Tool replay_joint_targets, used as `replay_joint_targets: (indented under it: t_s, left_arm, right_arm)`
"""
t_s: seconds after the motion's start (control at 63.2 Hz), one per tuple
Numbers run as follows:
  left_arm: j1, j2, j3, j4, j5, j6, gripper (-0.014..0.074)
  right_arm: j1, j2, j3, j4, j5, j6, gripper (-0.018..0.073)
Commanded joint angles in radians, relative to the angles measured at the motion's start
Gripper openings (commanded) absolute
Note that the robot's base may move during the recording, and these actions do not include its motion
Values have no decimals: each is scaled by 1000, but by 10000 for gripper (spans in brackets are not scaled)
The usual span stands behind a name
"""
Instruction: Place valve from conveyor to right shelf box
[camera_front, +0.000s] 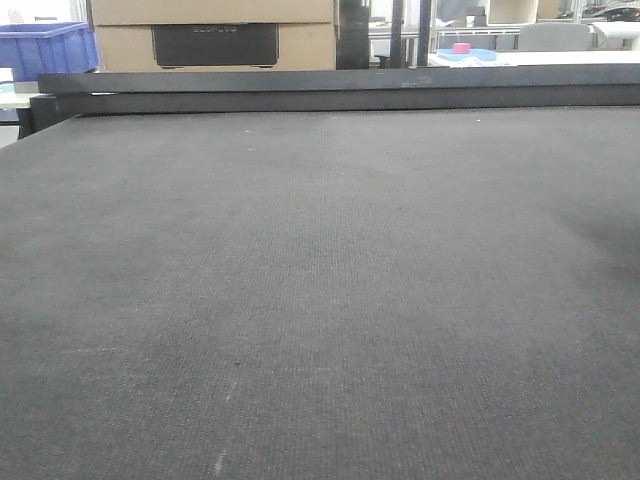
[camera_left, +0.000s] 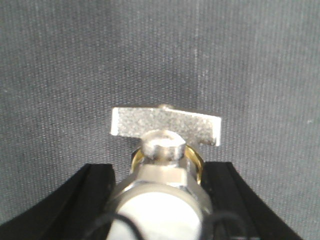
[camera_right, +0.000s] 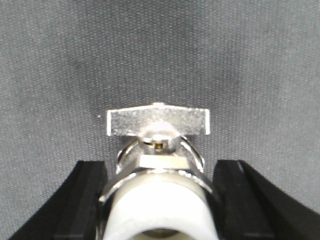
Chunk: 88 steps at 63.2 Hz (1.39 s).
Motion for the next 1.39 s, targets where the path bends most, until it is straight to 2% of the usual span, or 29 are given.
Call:
replay_joint_targets:
  t_s: [0.0,0.016,0.269,0.522,0.696,0.981,1.139,1.266,1.377]
  left_arm:
    - [3,-1,-1,-6,-6,-1,-83]
    - [3,-1,-1,-6,-6,-1,-114]
    - [3,-64,-1,-22,-14,18,-111]
    - [3,-282,-1,-98,-62,16,-111]
    - [3,-451,19,-103,-118,16,-111]
    - [3,-764,229,-103,-279,16,-111]
    - [3,-907,364,-103,-408,16,-111]
    - [3,-967,401,-103,-426,16,-111]
    - [3,-986,403,-103,-423,16,-111]
  right_arm:
    - [-4,0,6,5,-28,1,-163]
    - [-4,0,6,5,-28,1,-163]
    - [-4,-65,4,7,-37,1,-165]
    - [-4,-255,4,7,-106,0,-165]
    - [-4,-367,6,7,-201,-22,-165]
    - [-4,-506,13,5,-252,-72,-165]
    - [-4,-571,47,5,-311,-72,-165]
    - [-4,-614,89,5,-381,-72,-165]
    - [-4,-619,94,5,-388,-72,-165]
